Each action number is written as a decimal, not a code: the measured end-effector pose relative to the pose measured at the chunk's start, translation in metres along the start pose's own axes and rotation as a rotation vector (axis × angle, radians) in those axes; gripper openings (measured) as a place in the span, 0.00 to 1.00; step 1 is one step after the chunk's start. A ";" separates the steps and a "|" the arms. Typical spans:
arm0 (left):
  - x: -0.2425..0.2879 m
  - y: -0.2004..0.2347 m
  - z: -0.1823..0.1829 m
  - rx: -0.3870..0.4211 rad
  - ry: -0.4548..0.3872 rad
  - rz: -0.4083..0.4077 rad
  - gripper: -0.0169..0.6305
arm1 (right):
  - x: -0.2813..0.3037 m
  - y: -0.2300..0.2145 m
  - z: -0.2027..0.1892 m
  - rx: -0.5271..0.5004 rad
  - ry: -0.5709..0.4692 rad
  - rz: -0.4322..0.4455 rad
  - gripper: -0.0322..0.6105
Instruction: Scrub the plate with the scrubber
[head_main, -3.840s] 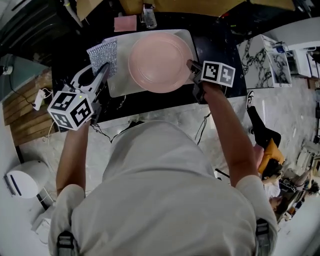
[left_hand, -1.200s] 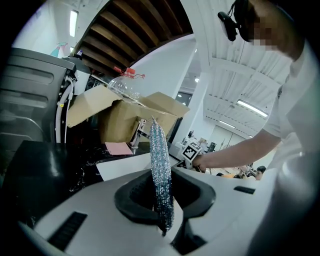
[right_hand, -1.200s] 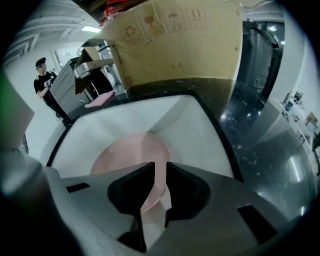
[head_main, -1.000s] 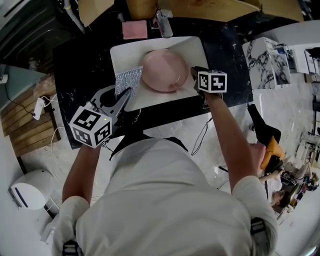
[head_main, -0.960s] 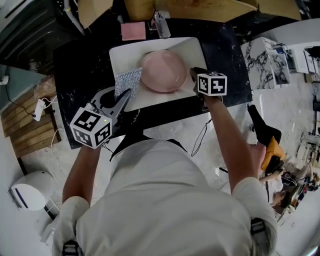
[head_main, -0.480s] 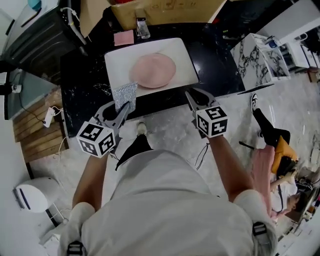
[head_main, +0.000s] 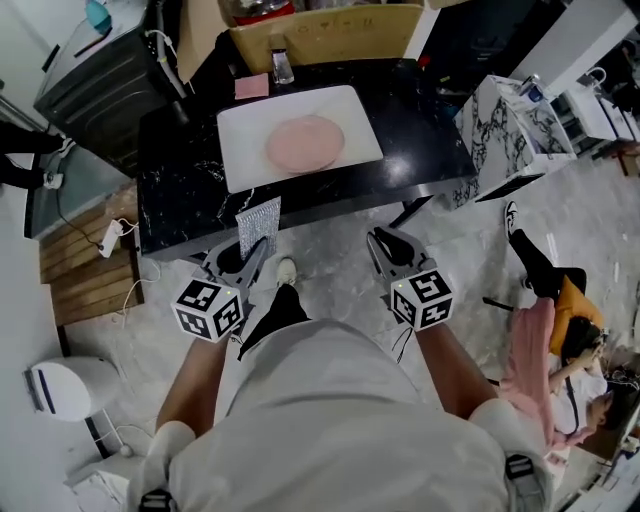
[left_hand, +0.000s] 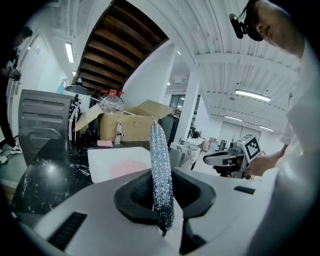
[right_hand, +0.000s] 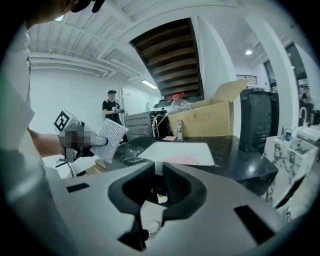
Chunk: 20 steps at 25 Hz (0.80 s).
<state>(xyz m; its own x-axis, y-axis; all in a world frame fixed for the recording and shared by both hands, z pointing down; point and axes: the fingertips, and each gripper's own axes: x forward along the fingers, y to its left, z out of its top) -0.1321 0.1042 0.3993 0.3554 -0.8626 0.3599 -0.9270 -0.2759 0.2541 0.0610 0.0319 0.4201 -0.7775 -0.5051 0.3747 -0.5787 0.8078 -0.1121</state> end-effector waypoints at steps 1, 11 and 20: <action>-0.005 -0.007 -0.005 -0.007 0.003 0.000 0.13 | -0.008 0.003 -0.007 0.009 0.005 0.001 0.14; -0.035 -0.060 -0.035 0.025 0.027 0.019 0.13 | -0.072 0.028 -0.034 0.028 -0.020 0.017 0.13; -0.039 -0.087 -0.053 0.026 0.058 0.017 0.13 | -0.097 0.043 -0.046 -0.002 -0.034 0.048 0.05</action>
<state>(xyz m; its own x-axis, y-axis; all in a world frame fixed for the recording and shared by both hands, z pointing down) -0.0588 0.1850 0.4108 0.3451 -0.8414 0.4159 -0.9355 -0.2727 0.2246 0.1231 0.1293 0.4217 -0.8122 -0.4757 0.3377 -0.5402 0.8318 -0.1275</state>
